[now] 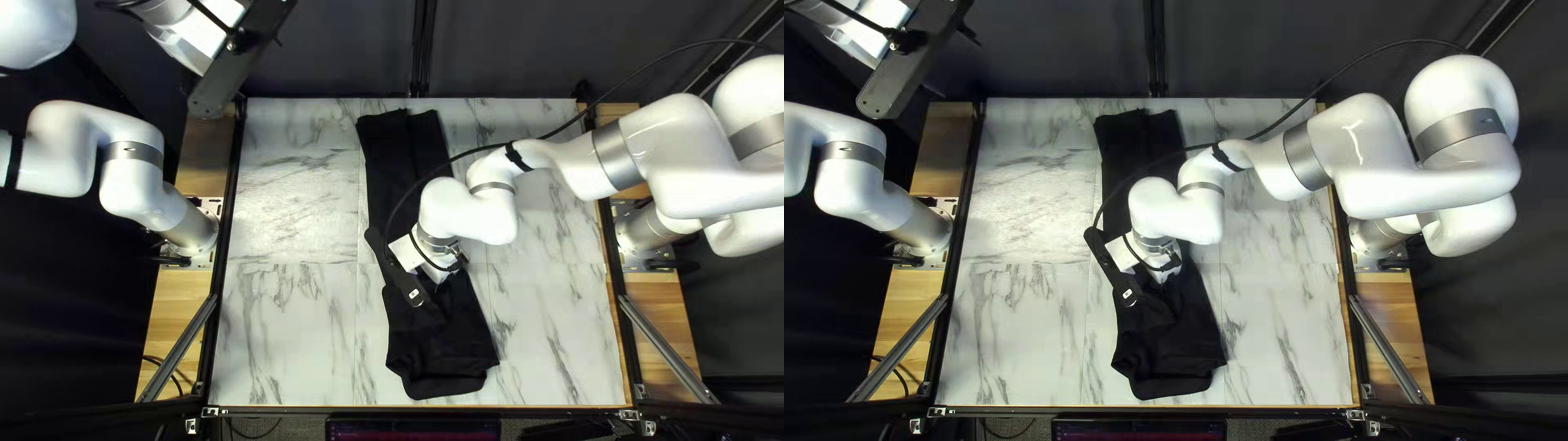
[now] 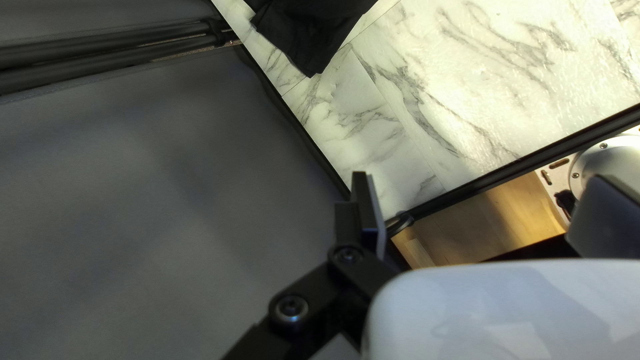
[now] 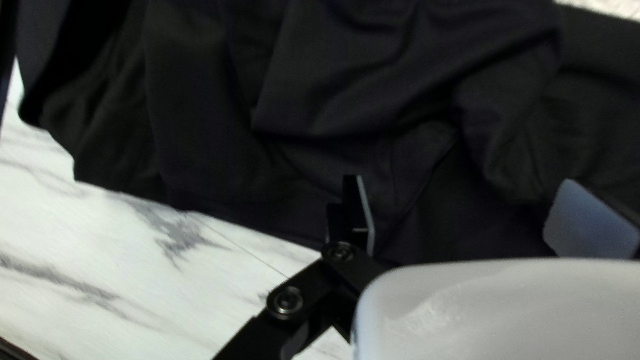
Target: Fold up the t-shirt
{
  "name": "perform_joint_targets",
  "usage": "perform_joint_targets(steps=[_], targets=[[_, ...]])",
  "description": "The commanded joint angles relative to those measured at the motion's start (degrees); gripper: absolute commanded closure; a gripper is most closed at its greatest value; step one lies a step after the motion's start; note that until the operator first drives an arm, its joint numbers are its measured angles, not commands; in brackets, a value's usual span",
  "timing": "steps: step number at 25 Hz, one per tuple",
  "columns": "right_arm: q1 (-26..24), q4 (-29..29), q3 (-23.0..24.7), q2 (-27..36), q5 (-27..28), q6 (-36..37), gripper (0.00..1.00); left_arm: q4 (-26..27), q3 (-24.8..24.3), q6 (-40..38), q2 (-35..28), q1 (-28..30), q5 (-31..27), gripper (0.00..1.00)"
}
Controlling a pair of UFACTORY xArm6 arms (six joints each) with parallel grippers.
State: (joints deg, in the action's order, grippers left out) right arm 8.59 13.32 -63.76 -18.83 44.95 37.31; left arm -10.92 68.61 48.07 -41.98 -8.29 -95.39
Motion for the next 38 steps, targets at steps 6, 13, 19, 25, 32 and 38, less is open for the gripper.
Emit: perform_joint_targets(steps=[6, 13, 19, 25, 32, 38], targets=[[0.47, -1.22, 0.05, -2.33, -3.51, -0.02, 1.0, 0.0, 0.0, 0.0, 0.0, 0.0, 0.0, 0.0], [0.63, -2.55, 4.3, 0.58, -5.01, -1.02, 1.0, 0.0, 0.0, 0.0, 0.0, 0.0, 0.0, 0.0], [1.46, -4.77, 7.98, 5.79, -2.91, -4.72, 1.0, 0.0, 0.0, 0.0, 0.0, 0.0, 0.0, 0.0], [1.45, -6.94, 9.74, 9.7, 0.99, -7.79, 1.0, 0.0, 0.0, 0.0, 0.0, 0.0, 0.0, 0.0], [-0.22, -7.17, 10.09, 9.16, 2.81, -6.86, 0.95, 0.0, 0.0, 0.0, 0.0, 0.0, 0.0, 0.0], [-0.61, -6.07, 12.74, 12.09, 1.9, -7.7, 0.0, 0.0, 0.0, 0.0, 0.0, 0.0, 0.0, 0.0]])
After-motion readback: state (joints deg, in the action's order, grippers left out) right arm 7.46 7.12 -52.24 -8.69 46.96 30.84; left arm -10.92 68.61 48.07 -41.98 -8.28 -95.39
